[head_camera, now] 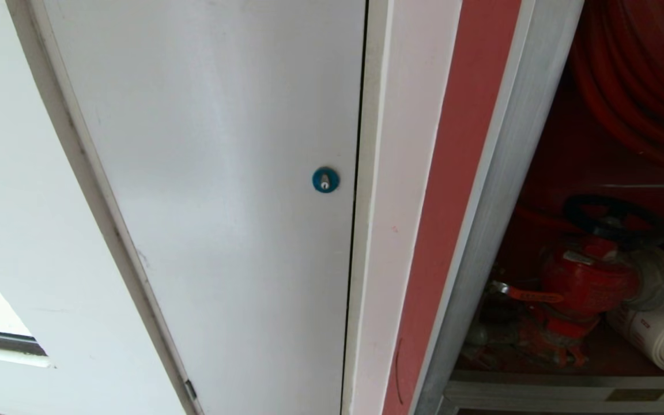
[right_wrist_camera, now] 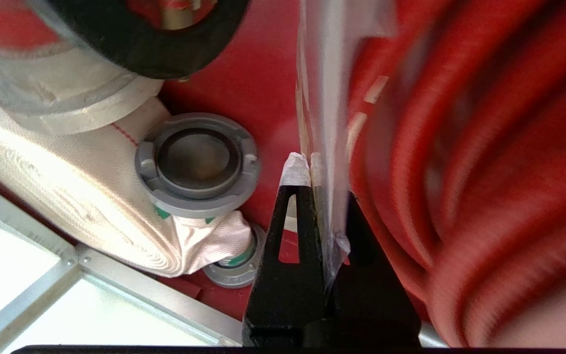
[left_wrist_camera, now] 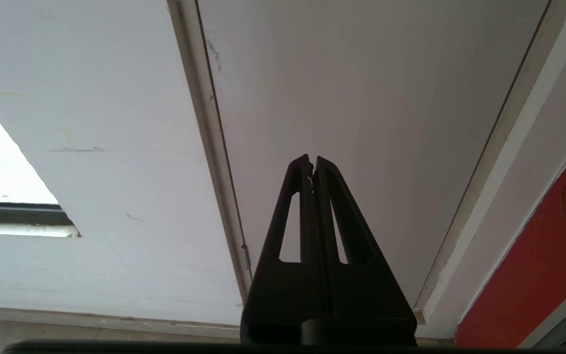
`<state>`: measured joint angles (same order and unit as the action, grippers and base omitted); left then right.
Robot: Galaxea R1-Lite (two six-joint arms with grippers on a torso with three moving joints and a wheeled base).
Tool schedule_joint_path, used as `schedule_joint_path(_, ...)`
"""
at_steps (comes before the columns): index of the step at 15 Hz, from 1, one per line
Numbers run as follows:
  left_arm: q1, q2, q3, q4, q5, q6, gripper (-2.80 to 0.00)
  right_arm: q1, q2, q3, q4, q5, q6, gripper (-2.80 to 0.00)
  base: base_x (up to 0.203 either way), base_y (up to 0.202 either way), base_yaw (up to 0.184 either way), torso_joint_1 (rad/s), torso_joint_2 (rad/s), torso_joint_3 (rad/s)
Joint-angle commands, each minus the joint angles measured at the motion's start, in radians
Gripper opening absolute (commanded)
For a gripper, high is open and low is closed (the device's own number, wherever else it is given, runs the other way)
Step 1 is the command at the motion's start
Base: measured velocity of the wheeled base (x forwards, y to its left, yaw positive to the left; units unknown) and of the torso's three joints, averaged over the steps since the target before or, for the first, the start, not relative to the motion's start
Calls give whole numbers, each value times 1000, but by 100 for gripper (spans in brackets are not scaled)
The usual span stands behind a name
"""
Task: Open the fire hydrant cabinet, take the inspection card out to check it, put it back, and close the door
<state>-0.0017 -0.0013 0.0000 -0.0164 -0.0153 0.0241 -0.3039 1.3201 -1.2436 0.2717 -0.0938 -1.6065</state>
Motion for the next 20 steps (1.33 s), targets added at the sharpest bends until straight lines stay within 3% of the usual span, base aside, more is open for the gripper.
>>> schedule_joint_path(1, 0, 1, 6, 0, 0, 0, -280, -8, 31, 0, 0, 0, -19, -280, 0, 0, 0, 0, 0, 0)
schedule_joint_path(10, 0, 1, 6, 0, 0, 0, -280, -8, 70, 10, -6, -1, -20, -280, 0, 0, 0, 0, 0, 0)
schedule_joint_path(13, 0, 1, 6, 0, 0, 0, -280, -8, 101, 6, -87, -4, -21, -280, 0, 0, 0, 0, 0, 0)
schedule_joint_path(17, 0, 1, 6, 0, 0, 0, -280, -8, 100, 4, -95, -4, -26, -280, 0, 0, 0, 0, 0, 0)
schedule_joint_path(18, 0, 0, 6, 0, 0, 0, -280, -8, 97, 6, -94, -4, -26, 0, 0, 0, 0, 0, 0, 0)
schedule_joint_path(20, 0, 1, 6, 0, 0, 0, -280, -8, 90, 10, -91, -4, -27, 0, 0, 0, 0, 0, 0, 0)
